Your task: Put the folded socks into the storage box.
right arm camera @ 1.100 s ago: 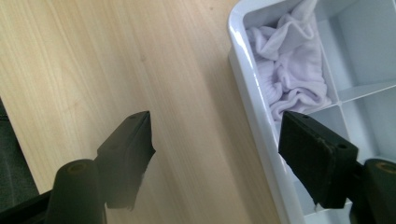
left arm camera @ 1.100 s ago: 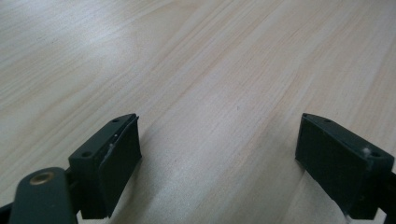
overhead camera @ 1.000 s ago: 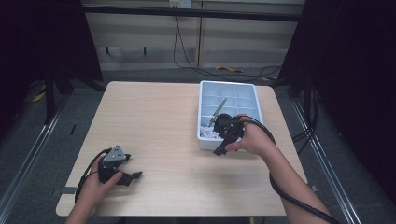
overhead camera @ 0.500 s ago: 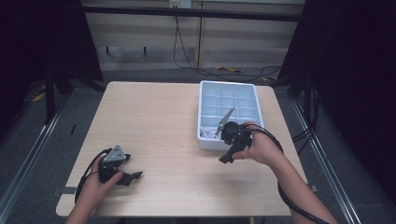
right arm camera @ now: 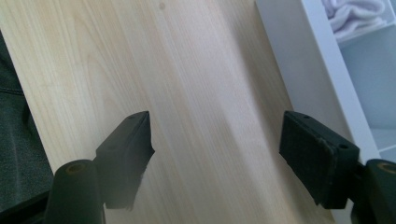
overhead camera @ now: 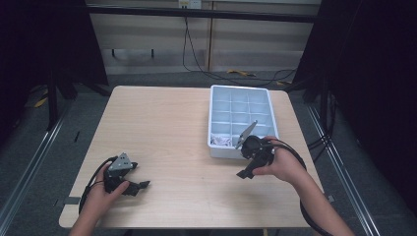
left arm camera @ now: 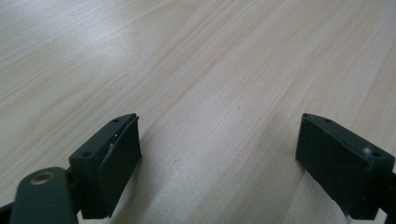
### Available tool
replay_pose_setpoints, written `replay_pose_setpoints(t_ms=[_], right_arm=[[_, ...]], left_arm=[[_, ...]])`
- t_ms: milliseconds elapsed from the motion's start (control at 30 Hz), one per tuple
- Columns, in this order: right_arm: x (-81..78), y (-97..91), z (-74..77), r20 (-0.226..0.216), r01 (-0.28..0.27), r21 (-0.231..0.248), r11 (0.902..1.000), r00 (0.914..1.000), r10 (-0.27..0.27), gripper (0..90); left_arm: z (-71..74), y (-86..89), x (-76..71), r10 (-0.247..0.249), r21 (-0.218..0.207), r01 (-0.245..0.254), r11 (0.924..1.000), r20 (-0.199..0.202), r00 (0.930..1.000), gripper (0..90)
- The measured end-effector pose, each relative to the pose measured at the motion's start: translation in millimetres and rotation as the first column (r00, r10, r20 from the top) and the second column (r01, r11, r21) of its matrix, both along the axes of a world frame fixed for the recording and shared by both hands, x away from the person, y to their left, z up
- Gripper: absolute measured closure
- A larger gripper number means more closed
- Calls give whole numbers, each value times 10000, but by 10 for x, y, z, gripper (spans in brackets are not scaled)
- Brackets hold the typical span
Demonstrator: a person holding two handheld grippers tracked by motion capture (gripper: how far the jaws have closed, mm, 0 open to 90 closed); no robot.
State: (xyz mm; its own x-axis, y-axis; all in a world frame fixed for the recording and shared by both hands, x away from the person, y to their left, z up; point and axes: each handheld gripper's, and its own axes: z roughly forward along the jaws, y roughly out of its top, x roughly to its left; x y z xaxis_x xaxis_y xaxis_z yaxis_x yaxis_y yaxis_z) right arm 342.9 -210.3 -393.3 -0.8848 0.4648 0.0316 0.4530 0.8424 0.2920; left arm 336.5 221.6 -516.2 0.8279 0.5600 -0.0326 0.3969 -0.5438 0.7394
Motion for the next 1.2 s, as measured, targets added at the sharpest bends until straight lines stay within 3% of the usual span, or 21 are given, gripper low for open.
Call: replay_pose_setpoints(t_ms=[100, 200, 267, 433, 700, 767, 1200], right_arm=[[-46, -97, -46, -15, 221, 257, 9994, 9998, -220, 251], [-69, -152, -80, 58, 288, 93, 9995, 9996, -289, 246], [-91, -184, -104, 45, 408, 287, 9988, 9992, -410, 247], [-137, -241, -167, 147, 484, 55, 9988, 9987, -484, 245], [-201, -302, -286, 111, 635, 143, 9979, 9979, -636, 242], [-223, -351, -345, 22, 733, 387, 9966, 9973, -734, 240], [-320, -512, -504, 74, 1286, 808, 9884, 9915, -1296, 240]], left_arm=[[0, 0, 0, 4, -4, -4, 10000, 1, 10000, 137], [0, 0, 0, 4, -1, -4, 10000, 1, 10000, 137], [0, 0, 0, 8, 0, -8, 10000, 2, 10000, 137], [0, -1, -1, 10, 1, -10, 10000, 1, 10000, 137], [1, -1, -2, 28, 14, -28, 10000, 1, 10000, 137], [1, -1, -1, 22, 22, -22, 10000, 6, 10000, 137], [0, -1, -1, 22, -5, -22, 10000, -1, 10000, 137]])
